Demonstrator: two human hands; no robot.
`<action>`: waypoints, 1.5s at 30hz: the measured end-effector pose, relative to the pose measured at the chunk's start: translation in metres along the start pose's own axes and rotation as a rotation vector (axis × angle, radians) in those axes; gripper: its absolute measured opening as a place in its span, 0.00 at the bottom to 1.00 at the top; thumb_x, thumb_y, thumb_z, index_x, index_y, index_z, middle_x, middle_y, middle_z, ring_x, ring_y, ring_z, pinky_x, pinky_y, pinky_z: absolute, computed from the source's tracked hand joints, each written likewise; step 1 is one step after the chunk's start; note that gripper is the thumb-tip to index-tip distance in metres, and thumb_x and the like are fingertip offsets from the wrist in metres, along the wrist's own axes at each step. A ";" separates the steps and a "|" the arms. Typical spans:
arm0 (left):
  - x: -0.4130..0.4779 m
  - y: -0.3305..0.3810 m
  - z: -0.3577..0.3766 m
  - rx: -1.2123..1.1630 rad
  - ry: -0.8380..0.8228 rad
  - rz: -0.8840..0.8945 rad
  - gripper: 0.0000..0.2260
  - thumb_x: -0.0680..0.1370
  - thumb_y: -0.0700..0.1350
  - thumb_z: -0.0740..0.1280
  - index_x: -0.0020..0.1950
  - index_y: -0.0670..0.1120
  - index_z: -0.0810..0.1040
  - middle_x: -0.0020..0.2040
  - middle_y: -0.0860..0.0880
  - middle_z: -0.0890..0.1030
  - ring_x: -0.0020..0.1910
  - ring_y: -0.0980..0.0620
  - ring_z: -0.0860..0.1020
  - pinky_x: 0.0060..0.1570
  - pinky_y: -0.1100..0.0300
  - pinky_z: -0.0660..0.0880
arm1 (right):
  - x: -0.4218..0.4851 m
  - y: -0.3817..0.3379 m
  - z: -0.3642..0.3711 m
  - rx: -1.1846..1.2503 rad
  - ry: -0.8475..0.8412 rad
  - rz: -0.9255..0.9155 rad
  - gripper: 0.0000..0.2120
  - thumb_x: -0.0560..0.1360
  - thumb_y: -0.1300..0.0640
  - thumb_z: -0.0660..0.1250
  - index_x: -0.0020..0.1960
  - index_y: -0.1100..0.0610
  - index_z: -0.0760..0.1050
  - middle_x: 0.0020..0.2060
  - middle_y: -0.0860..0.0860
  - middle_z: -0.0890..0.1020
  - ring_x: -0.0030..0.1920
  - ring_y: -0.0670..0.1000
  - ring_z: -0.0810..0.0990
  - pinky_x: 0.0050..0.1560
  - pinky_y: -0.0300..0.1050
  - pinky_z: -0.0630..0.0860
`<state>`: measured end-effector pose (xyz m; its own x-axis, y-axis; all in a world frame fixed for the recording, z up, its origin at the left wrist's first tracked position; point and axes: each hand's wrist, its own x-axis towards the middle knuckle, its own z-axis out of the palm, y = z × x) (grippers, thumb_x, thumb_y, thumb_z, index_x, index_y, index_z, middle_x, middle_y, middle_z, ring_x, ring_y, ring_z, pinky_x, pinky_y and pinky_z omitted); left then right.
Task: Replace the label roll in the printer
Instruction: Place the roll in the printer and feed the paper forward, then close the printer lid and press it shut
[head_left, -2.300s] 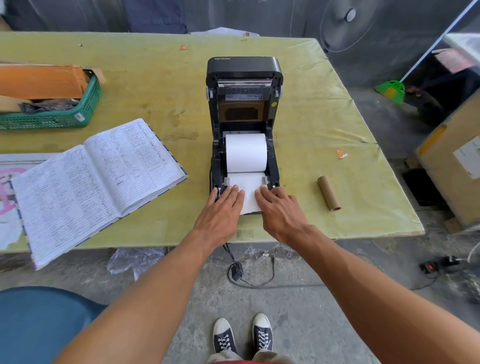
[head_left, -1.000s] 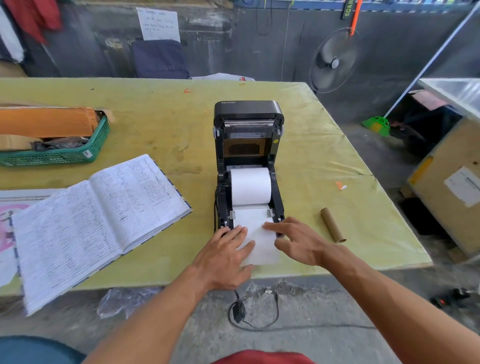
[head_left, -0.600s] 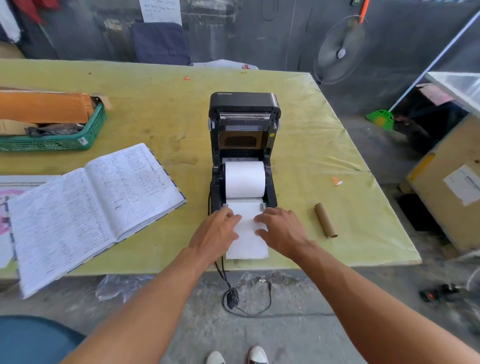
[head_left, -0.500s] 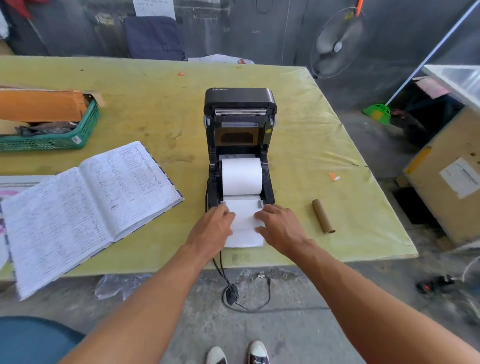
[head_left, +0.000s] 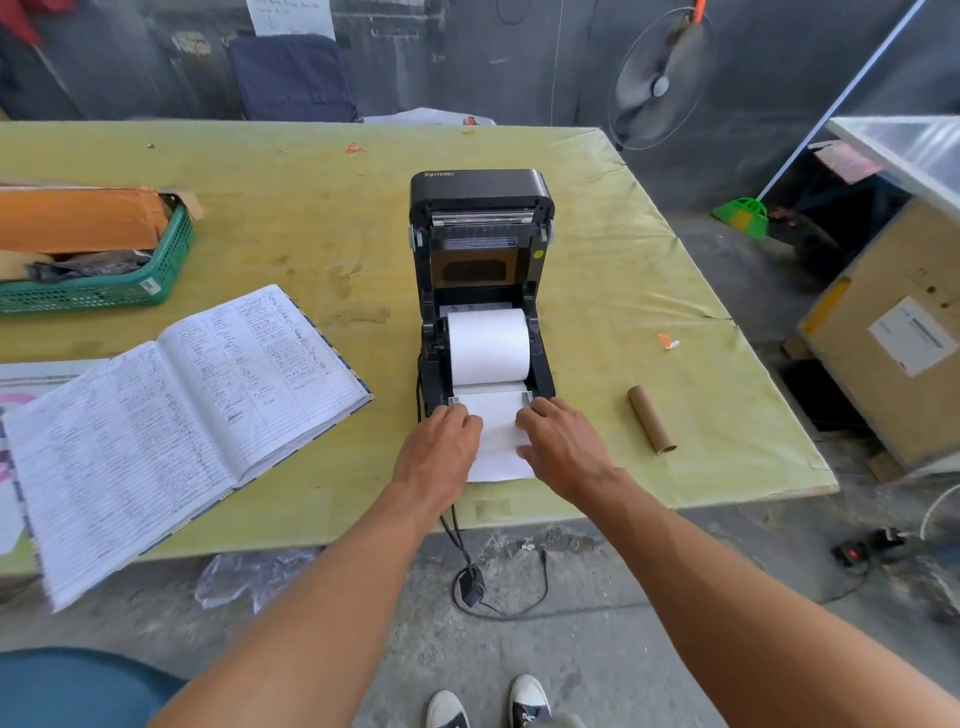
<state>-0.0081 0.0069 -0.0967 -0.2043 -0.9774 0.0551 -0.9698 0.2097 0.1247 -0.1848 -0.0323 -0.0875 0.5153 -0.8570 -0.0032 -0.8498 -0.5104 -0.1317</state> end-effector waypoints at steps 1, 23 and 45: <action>0.003 -0.001 -0.001 0.005 0.004 0.017 0.09 0.77 0.40 0.68 0.56 0.44 0.74 0.54 0.47 0.76 0.51 0.48 0.73 0.45 0.56 0.73 | 0.002 0.002 -0.003 0.007 -0.012 0.006 0.14 0.76 0.54 0.70 0.59 0.60 0.75 0.55 0.56 0.78 0.55 0.58 0.75 0.54 0.52 0.74; 0.161 -0.049 -0.157 -0.540 0.787 -0.625 0.14 0.80 0.51 0.60 0.59 0.44 0.76 0.57 0.44 0.78 0.51 0.45 0.78 0.45 0.56 0.72 | 0.144 0.048 -0.154 0.468 0.526 0.577 0.18 0.79 0.52 0.58 0.33 0.59 0.69 0.28 0.53 0.74 0.31 0.57 0.71 0.30 0.45 0.66; 0.176 -0.035 -0.152 -0.792 0.379 -0.880 0.20 0.78 0.59 0.61 0.42 0.41 0.72 0.37 0.47 0.76 0.30 0.51 0.72 0.26 0.58 0.63 | 0.167 0.035 -0.158 0.746 0.206 0.565 0.29 0.80 0.38 0.55 0.60 0.64 0.73 0.47 0.57 0.77 0.46 0.59 0.76 0.46 0.50 0.73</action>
<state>0.0102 -0.1683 0.0590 0.6534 -0.7523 -0.0844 -0.3831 -0.4247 0.8203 -0.1460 -0.2047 0.0640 -0.0397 -0.9947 -0.0944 -0.6404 0.0979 -0.7618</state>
